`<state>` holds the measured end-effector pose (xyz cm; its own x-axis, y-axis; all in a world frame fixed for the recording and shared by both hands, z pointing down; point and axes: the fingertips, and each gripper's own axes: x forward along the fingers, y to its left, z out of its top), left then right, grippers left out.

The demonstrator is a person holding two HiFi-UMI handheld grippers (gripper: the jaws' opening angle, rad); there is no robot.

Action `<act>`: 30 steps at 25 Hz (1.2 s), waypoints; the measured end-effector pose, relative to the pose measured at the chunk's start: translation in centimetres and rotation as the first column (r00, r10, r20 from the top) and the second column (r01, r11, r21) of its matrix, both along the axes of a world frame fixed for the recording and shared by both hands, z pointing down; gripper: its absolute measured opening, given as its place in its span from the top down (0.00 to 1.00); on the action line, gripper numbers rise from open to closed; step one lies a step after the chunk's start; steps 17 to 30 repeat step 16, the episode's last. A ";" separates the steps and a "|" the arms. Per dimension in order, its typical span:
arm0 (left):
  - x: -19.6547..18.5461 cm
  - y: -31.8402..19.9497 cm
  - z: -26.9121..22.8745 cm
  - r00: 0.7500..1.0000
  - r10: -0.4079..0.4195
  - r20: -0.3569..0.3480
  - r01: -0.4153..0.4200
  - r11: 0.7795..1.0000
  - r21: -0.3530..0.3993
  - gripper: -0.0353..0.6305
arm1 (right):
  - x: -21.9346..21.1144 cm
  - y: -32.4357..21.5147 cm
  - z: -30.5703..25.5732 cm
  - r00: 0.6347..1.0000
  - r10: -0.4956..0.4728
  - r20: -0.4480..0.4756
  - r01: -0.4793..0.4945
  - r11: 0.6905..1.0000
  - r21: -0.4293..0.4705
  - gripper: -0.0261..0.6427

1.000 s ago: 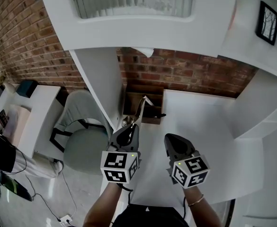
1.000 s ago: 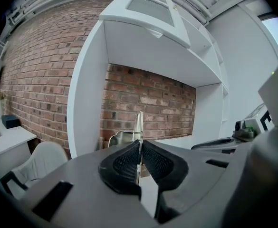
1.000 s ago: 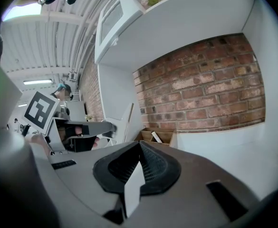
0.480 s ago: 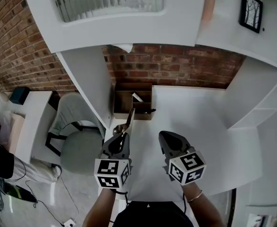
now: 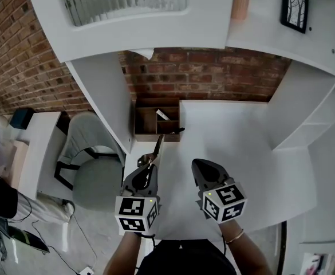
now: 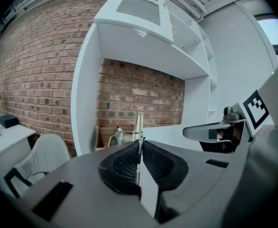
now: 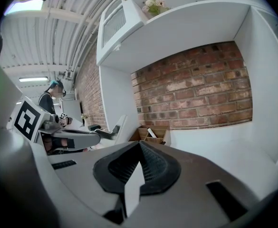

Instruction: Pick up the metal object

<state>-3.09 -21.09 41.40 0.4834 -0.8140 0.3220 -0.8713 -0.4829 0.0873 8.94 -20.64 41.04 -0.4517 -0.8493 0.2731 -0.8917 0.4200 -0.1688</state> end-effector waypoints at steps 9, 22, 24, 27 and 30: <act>0.1 0.9 -0.1 1.000 0.026 0.002 -0.026 1.000 0.003 0.91 | 0.3 1.2 -0.2 0.999 0.029 -0.022 -0.029 1.000 0.004 0.95; -0.1 1.3 0.0 0.999 0.036 0.006 -0.036 0.999 -0.008 0.91 | -0.2 2.0 -0.2 0.999 0.033 -0.029 -0.033 0.999 -0.001 0.95; -0.1 1.3 0.0 0.999 0.036 0.006 -0.036 0.999 -0.008 0.91 | -0.2 2.0 -0.2 0.999 0.033 -0.029 -0.033 0.999 -0.001 0.95; -0.1 1.3 0.0 0.999 0.036 0.006 -0.036 0.999 -0.008 0.91 | -0.2 2.0 -0.2 0.999 0.033 -0.029 -0.033 0.999 -0.001 0.95; -0.1 1.3 0.0 0.999 0.036 0.006 -0.036 0.999 -0.008 0.91 | -0.2 2.0 -0.2 0.999 0.033 -0.029 -0.033 0.999 -0.001 0.95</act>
